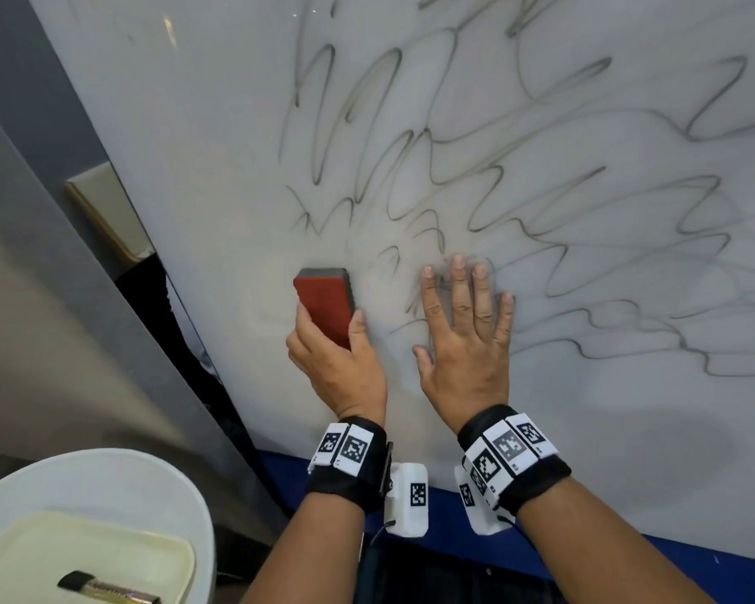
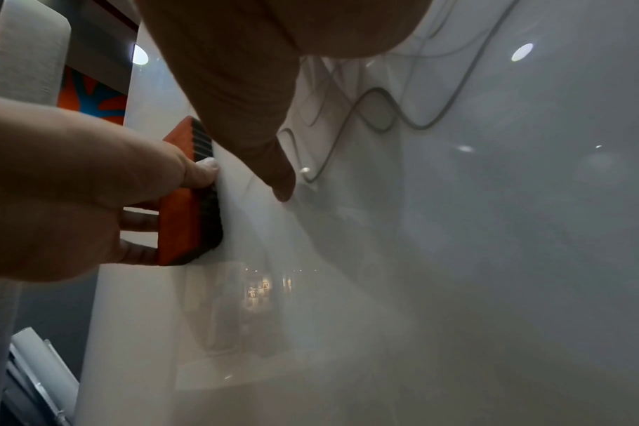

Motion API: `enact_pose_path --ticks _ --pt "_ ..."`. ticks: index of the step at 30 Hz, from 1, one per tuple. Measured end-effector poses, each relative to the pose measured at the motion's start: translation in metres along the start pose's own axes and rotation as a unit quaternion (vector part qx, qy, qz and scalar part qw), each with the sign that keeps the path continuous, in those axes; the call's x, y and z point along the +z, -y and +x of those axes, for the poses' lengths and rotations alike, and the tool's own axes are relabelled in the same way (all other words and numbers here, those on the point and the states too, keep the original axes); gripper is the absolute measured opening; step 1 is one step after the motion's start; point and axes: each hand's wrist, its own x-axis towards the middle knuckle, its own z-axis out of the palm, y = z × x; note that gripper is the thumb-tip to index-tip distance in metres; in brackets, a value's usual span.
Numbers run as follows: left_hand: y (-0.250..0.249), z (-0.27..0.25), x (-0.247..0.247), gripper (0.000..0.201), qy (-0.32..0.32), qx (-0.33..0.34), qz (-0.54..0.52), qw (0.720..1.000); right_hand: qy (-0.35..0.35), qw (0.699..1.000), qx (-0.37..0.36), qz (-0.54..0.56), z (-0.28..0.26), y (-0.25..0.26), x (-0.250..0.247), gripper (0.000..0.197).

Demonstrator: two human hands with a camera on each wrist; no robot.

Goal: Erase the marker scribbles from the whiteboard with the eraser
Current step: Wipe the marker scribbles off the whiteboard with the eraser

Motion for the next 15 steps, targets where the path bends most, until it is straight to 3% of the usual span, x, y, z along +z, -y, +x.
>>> enact_pose_path --ticks 5,8,11,15 --pt "-0.002 -0.028 0.004 0.071 0.065 0.065 0.015 0.996 -0.01 1.0 -0.004 0.011 0.0 0.0 0.0 0.105" --pt "-0.002 -0.019 0.002 0.07 0.052 0.059 0.004 0.997 -0.032 0.998 0.004 0.045 -0.004 -0.002 -0.008 0.105" --pt "-0.003 -0.015 0.002 0.071 0.026 0.059 -0.004 0.998 -0.046 0.994 0.067 0.074 -0.013 -0.012 -0.014 0.111" --pt "-0.003 -0.025 0.006 0.067 0.066 0.156 0.052 0.984 -0.029 0.997 0.064 0.023 -0.016 -0.022 -0.002 0.114"
